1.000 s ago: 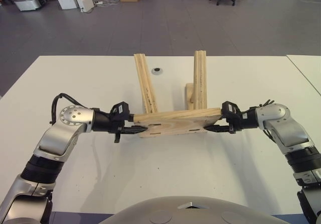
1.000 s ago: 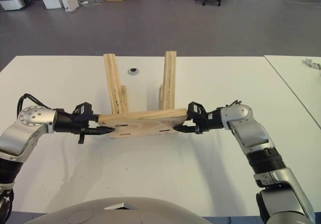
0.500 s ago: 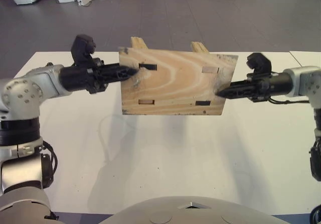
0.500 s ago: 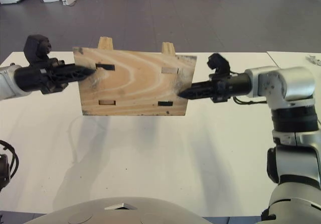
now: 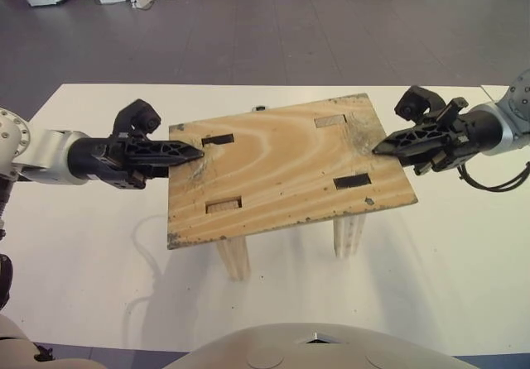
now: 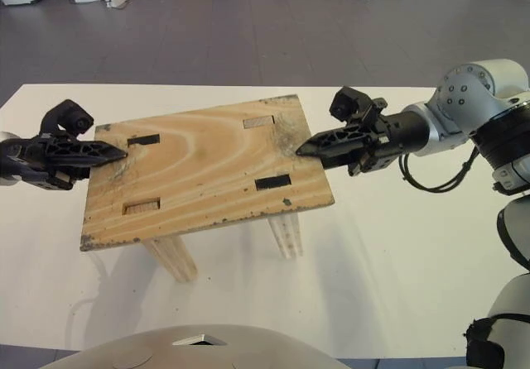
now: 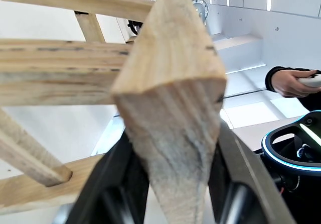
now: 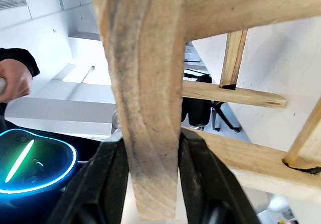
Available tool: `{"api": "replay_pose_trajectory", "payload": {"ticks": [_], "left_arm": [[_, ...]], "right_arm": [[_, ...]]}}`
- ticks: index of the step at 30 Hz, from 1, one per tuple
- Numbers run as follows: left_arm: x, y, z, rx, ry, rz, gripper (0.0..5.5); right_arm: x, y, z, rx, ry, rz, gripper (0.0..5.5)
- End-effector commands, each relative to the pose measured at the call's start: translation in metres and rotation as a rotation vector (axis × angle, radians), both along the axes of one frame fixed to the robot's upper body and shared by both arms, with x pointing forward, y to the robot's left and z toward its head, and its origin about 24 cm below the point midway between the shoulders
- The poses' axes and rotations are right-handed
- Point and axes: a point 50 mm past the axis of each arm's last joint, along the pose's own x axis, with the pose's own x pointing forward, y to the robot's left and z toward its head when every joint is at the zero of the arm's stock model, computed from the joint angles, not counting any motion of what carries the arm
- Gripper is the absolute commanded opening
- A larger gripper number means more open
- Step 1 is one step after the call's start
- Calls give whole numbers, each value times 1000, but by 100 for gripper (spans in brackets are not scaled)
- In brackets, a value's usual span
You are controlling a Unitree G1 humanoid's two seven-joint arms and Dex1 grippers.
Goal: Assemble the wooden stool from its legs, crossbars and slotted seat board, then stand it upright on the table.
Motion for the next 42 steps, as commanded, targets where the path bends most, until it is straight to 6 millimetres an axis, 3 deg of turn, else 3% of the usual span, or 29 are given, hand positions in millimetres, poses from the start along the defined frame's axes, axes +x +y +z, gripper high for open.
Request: {"api": "replay_pose_trajectory", "payload": {"ticks": [1, 7, 13, 18, 21, 23, 26, 29, 32, 42], "left_arm": [[7, -16, -16, 116, -8, 1, 160], [21, -13, -23, 178, -139, 220, 274], [17, 5, -24, 213, -231, 457, 379], [-2, 46, -13, 237, -343, 694, 471], [28, 65, -19, 528, -659, 1033, 488], [43, 68, -31, 729, -845, 1156, 488], [58, 65, -50, 841, -930, 1295, 488], [62, 61, -78, 1031, -1027, 1293, 488], [61, 64, -97, 1123, -1072, 1276, 488], [82, 66, -84, 1099, -1114, 1355, 488]], "right_arm": [[-4, 4, 14, 182, 32, -18, 133], [-17, -23, -38, 22, 1, -239, 268], [-28, -45, -60, -55, -210, -523, 386], [-17, -81, -49, -87, -503, -973, 391], [3, -98, -72, -296, -737, -1324, 391], [17, -95, -95, -485, -858, -1466, 391], [30, -74, -118, -668, -1016, -1521, 391], [37, -55, -123, -756, -1161, -1515, 391], [42, -50, -126, -826, -1245, -1516, 391], [51, -49, -133, -922, -1311, -1550, 391]]}}
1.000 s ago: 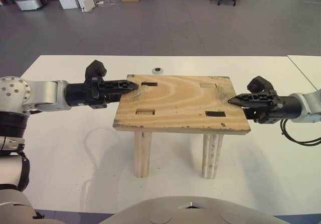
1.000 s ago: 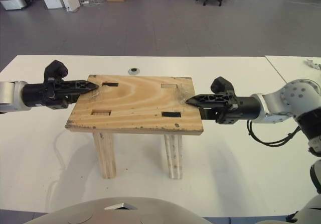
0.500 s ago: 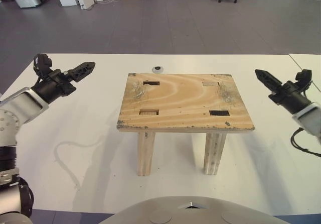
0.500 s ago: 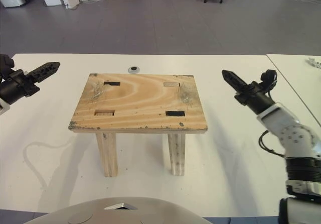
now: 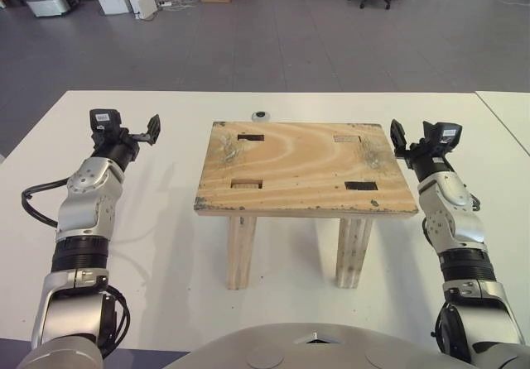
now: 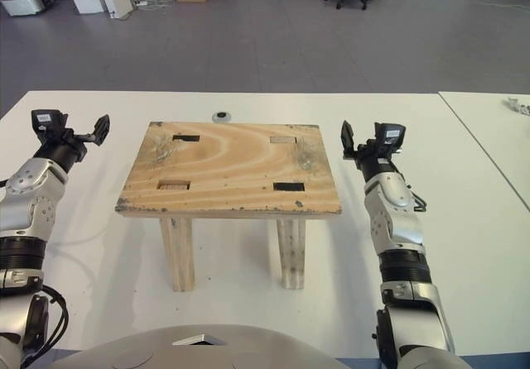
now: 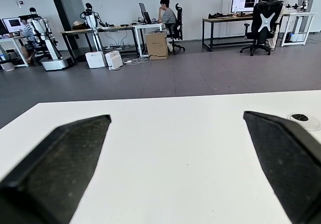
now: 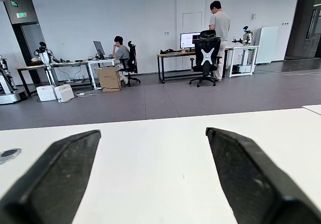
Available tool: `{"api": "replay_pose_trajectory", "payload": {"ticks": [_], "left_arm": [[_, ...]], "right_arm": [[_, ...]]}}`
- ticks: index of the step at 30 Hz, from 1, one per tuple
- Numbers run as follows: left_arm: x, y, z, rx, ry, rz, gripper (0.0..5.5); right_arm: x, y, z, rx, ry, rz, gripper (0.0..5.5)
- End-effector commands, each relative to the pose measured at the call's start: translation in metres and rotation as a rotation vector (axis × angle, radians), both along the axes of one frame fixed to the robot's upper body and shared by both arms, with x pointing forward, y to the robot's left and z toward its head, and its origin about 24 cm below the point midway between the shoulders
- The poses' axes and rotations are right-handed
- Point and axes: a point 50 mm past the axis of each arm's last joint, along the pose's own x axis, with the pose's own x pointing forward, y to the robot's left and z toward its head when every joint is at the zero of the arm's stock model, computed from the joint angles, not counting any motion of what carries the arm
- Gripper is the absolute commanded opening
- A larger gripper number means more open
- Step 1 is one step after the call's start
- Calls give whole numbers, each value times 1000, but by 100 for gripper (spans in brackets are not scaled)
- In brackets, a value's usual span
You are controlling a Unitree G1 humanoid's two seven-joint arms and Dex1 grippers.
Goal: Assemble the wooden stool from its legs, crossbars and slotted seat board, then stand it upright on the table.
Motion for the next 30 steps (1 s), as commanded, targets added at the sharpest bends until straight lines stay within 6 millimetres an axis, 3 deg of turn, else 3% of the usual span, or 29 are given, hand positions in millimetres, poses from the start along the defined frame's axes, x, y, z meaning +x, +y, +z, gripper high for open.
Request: {"api": "replay_pose_trajectory", "payload": {"ticks": [1, 6, 11, 16, 21, 30], "left_arm": [[10, -5, 6, 1, -29, -6, 488], [17, -12, 14, -6, -61, -18, 488], [30, -25, 52, -1, -134, -38, 488], [29, -44, 64, 65, -159, -55, 488], [12, -57, 50, 121, -111, -85, 488], [-25, -50, 38, 139, -66, -50, 488]], "right_arm": [[9, -1, 7, -4, -39, -27, 391], [11, -7, 9, -18, -48, -58, 391], [3, -31, 9, -74, -10, -98, 391], [2, -49, 17, -116, 12, -115, 391], [7, -54, 20, -180, 42, -126, 391], [7, -59, 26, -249, 65, -98, 391]]}}
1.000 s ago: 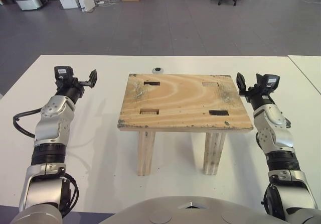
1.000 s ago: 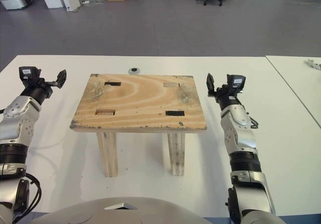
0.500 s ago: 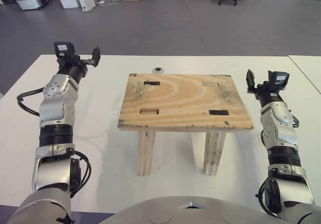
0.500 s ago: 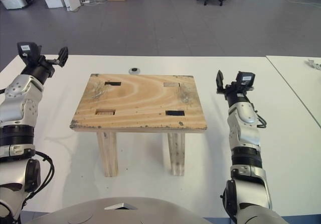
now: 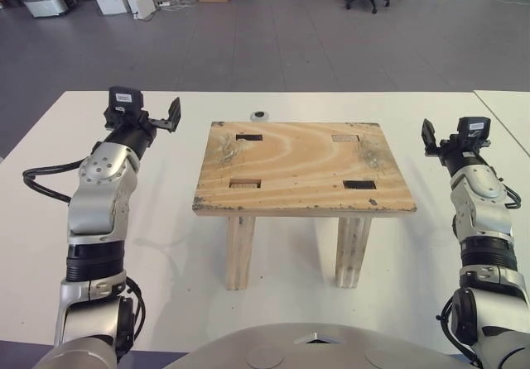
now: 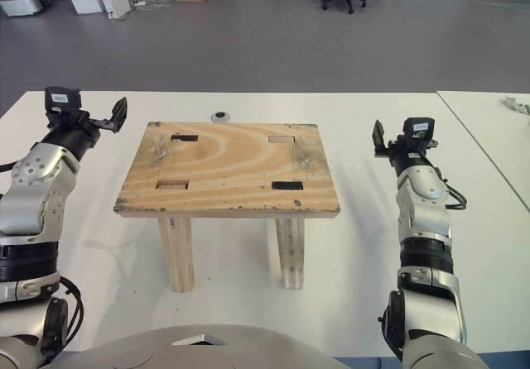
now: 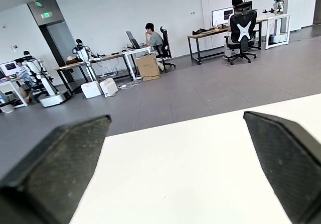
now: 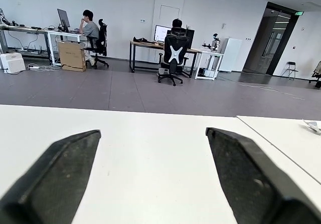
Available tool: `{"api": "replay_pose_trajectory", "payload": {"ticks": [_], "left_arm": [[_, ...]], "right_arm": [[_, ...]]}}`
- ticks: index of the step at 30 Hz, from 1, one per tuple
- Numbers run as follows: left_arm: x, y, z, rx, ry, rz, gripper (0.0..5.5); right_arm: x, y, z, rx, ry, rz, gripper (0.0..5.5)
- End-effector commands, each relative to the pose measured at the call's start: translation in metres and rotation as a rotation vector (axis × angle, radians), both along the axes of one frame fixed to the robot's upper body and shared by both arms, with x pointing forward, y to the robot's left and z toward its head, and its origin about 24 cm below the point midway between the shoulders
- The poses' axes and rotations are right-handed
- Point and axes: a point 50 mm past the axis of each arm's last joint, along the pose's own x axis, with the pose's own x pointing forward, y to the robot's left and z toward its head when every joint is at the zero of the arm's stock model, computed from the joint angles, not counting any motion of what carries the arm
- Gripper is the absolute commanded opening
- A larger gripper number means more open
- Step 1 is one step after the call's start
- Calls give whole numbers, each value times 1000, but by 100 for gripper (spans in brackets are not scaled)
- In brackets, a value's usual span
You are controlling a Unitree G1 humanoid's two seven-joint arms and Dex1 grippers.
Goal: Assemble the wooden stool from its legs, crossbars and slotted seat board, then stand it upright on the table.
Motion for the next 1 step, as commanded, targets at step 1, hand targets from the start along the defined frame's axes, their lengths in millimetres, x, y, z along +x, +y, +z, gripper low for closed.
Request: {"api": "replay_pose_trajectory", "payload": {"ticks": [1], "left_arm": [[-12, 3, -10, -7, 24, 33, 488]], "right_arm": [[5, -4, 14, -39, -3, 34, 391]]}}
